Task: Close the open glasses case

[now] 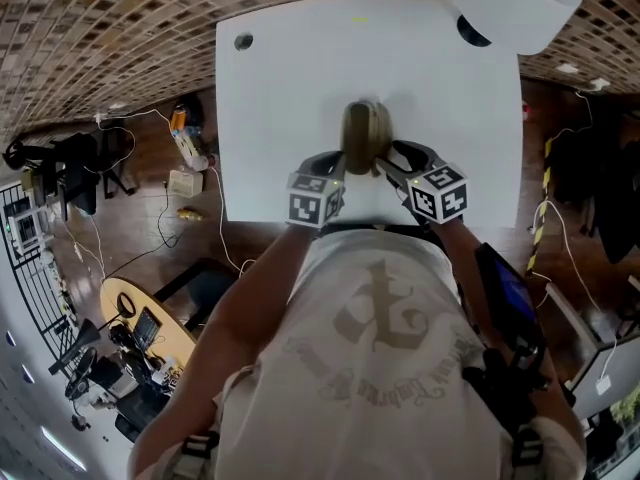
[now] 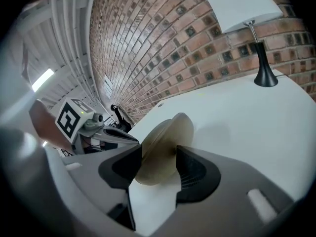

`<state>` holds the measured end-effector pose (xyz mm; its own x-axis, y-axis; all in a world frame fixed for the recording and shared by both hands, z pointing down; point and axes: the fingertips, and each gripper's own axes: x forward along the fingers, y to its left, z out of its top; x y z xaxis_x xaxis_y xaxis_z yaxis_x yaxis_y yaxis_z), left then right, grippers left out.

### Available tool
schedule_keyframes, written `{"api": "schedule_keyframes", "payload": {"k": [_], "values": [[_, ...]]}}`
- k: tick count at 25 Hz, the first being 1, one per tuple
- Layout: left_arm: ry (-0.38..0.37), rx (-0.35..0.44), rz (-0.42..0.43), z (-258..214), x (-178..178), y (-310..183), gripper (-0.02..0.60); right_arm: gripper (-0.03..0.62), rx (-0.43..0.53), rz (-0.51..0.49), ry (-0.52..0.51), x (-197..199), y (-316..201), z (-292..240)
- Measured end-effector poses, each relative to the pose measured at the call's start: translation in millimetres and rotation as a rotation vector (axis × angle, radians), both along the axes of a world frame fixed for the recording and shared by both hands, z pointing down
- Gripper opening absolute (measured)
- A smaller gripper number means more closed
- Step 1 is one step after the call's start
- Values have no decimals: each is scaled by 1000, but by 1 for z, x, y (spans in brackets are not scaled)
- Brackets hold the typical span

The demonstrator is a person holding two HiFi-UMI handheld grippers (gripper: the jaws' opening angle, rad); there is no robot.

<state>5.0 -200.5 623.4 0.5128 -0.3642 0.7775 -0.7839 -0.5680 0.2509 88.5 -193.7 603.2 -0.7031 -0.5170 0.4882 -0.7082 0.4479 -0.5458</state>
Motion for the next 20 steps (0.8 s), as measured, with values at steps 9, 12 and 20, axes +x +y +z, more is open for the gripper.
{"api": "schedule_keyframes", "payload": {"k": [9,12,20], "values": [[121,-49,-22,25,-19,-5,5,224,39,-80,128,-40,-3,-14],[160,-54,-18,15,-15,-6,5,224,64,-92,167,-42,-6,-20],[206,-62,-30,9,-15,-6,5,204,103,-154,257,-43,-21,-21]]}}
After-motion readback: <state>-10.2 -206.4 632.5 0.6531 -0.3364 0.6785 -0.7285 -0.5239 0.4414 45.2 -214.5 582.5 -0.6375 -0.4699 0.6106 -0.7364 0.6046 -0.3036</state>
